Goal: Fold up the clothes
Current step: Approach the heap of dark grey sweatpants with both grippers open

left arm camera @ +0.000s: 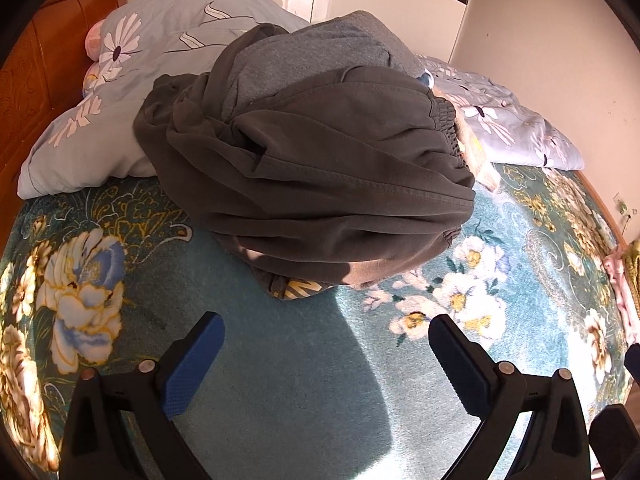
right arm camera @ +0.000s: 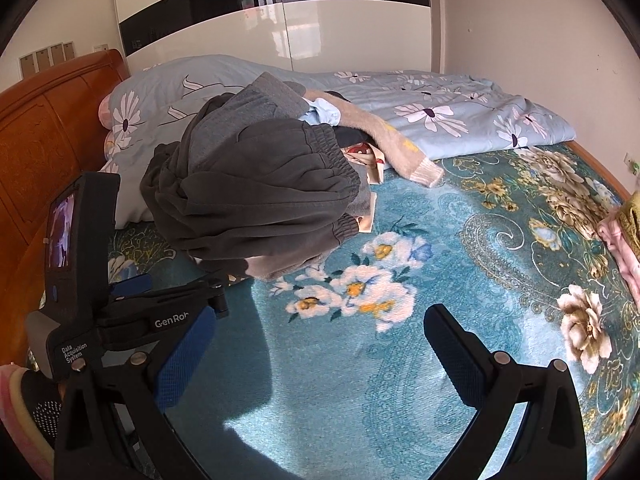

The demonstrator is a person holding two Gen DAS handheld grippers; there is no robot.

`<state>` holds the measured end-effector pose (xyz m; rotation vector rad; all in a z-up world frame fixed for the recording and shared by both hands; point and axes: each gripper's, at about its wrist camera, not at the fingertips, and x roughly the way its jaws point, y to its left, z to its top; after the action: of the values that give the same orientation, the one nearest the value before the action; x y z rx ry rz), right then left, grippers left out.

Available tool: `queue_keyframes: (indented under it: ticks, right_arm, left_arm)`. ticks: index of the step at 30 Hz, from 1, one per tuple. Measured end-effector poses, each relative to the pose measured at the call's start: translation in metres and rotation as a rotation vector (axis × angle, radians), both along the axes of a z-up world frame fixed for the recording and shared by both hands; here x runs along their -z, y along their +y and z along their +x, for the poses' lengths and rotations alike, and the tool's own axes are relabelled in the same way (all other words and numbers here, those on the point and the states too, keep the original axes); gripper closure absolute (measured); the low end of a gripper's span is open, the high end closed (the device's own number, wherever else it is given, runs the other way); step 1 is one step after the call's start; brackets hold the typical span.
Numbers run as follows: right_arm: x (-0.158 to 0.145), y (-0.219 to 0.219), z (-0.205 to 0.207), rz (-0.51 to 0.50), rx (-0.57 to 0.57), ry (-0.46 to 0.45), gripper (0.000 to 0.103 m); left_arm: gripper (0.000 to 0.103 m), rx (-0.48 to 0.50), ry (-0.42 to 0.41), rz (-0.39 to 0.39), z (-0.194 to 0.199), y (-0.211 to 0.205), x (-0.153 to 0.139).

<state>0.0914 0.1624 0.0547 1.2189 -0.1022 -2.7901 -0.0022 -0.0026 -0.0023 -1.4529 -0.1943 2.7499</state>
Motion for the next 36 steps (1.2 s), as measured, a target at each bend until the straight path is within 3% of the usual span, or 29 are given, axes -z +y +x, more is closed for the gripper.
queue_keyframes:
  ticks: [3,16,36]
  right_arm:
    - [0.002,-0.001,0.001,-0.008,-0.004,-0.012,0.0]
    - [0.005,-0.001,0.004,-0.015,-0.014,-0.02,0.0]
    - [0.016,0.005,0.001,-0.04,0.004,-0.078,0.0]
  left_arm:
    - [0.0,0.007,-0.014,-0.024,0.0,0.003,0.002]
    - [0.0,-0.019,-0.06,0.018,-0.006,0.003,0.009]
    - [0.0,0.027,-0.088,0.007,-0.01,0.012,0.015]
